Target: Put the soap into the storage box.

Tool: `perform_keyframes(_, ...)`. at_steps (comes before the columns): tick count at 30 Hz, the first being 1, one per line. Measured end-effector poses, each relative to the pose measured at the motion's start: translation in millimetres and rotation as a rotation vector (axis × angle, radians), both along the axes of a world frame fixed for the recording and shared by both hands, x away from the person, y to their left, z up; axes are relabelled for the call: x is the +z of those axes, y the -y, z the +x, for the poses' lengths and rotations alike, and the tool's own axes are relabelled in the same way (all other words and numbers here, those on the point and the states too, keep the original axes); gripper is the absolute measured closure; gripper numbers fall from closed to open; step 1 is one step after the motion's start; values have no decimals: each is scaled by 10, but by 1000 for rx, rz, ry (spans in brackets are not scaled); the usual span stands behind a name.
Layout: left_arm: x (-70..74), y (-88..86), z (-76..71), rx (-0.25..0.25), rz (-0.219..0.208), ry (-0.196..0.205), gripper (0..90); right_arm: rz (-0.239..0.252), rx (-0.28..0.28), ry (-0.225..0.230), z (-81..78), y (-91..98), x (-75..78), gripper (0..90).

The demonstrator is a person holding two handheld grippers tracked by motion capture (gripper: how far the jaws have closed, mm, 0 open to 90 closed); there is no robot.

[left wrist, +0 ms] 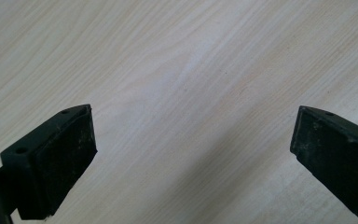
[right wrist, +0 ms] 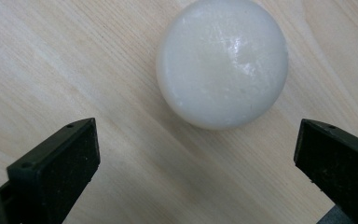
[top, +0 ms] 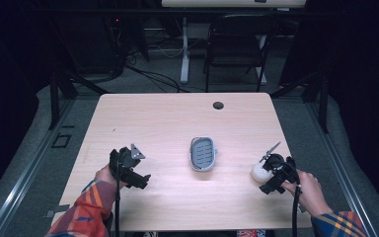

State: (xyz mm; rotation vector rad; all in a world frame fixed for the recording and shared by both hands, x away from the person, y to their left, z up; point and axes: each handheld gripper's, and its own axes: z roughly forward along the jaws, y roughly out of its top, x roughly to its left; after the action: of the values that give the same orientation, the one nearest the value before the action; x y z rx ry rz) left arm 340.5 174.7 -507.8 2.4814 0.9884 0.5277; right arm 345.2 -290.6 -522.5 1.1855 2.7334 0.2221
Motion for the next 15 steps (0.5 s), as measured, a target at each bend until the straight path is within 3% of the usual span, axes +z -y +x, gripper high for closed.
perform_keyframes(3, 0, 1, 0, 0, 1, 0, 2, 15, -14, 9, 18, -15, -7, 0)
perform_keyframes(4, 0, 1, -1, 0, 0, 0, 2, -8, -5, 7, 29, -22, 16, 0)
perform_keyframes(5, -1, 0, 0, 0, 1, -1, 2, 28, -15, 18, 28, -30, -5, 0)
perform_keyframes(8, -3, 0, 5, 1, 3, -1, 2, -26, 12, 7, 81, -81, 15, 0)
perform_keyframes(10, -5, 1, 6, 3, 2, 0, 2, -1, 3, 12, 106, -98, -13, 0)
perform_keyframes(12, -5, 1, 5, 3, 2, 0, 2, -22, 13, -1, 147, -106, -1, 0)
perform_keyframes(13, -5, 0, 5, 3, 2, 0, 2, -9, 3, 12, 157, -113, -18, 0)
perform_keyframes(14, -5, 0, 6, 2, 2, -1, 2, -31, 19, -10, 188, -116, 1, 0)
perform_keyframes(15, -5, 0, 6, 2, 2, -1, 2, -10, 2, 2, 193, -124, -24, 0)
